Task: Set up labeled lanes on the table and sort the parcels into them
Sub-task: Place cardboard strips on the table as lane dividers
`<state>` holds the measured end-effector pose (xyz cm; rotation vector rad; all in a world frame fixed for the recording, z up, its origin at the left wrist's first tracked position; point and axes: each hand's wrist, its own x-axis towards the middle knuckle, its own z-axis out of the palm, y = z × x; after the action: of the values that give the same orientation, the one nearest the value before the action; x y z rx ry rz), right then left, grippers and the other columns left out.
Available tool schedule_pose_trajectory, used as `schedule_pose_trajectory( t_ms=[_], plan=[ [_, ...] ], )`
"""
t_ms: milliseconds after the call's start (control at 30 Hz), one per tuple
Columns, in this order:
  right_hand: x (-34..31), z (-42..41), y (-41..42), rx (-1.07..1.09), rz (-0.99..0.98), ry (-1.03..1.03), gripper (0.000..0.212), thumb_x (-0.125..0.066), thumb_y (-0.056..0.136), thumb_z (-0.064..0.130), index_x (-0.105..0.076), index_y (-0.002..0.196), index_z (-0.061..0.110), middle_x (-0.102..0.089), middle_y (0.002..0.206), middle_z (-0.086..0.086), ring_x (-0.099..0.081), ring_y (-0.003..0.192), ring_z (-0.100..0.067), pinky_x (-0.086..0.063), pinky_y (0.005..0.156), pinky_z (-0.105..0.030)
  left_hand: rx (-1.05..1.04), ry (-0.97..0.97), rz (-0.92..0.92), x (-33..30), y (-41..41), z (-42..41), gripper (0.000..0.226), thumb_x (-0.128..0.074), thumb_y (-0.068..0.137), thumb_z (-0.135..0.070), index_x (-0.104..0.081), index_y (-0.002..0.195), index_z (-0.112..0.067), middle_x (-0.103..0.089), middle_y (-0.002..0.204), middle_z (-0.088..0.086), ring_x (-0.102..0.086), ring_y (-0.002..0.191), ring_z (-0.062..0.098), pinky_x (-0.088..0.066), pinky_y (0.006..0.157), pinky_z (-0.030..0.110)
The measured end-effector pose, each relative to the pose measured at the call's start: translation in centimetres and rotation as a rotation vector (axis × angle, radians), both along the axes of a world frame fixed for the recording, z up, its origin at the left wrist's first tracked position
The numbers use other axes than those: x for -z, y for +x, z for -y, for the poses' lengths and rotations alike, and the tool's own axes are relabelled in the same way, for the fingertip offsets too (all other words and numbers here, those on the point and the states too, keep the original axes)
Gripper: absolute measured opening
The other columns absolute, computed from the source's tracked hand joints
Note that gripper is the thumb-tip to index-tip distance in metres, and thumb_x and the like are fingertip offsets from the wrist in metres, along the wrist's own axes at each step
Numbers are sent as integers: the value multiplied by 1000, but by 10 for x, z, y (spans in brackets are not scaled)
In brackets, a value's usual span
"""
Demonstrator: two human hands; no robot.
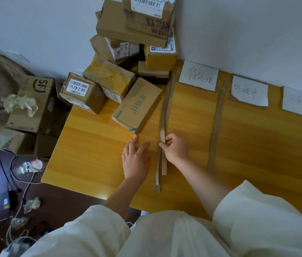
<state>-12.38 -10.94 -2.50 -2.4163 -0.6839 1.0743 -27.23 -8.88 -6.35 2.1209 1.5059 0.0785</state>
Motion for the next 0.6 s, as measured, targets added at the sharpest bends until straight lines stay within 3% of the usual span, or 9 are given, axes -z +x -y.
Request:
schedule_pose_trajectory(
  t_ms=[167, 467, 533, 600],
  plan=[
    [-13, 18, 10, 10, 31, 68, 32, -56, 98, 26, -55, 128, 17, -62, 117, 1, -61, 95, -17, -48, 74, -27, -12, -23, -8, -4, 3, -1, 41, -64, 89, -31, -59, 129, -34, -35, 153, 5, -28, 141, 30, -30, 113, 45],
    [-43, 61, 44, 3, 179, 221, 20, -55, 98, 25, -60, 117, 21, -64, 101, 8, -62, 84, -13, -46, 67, -21, 24, -146, -62, -21, 8, -4, 52, -62, 89, -22, -49, 137, -34, -21, 157, 3, -15, 145, 27, -21, 118, 41],
    [-50, 74, 51, 16, 221, 244, 19, -55, 98, 25, -60, 115, 21, -65, 100, 8, -62, 79, -12, -47, 61, -22, -1, -161, -57, -26, 9, -5, 54, -62, 86, -17, -50, 137, -32, -25, 156, 2, -21, 143, 26, -25, 116, 40],
    [-55, 87, 58, 64, 232, 271, 17, -54, 99, 24, -61, 113, 20, -67, 99, 7, -63, 80, -14, -53, 65, -32, -60, -153, -13, -32, 13, -3, 52, -61, 85, -14, -53, 134, -27, -37, 149, 2, -32, 136, 26, -32, 112, 39]
  ],
)
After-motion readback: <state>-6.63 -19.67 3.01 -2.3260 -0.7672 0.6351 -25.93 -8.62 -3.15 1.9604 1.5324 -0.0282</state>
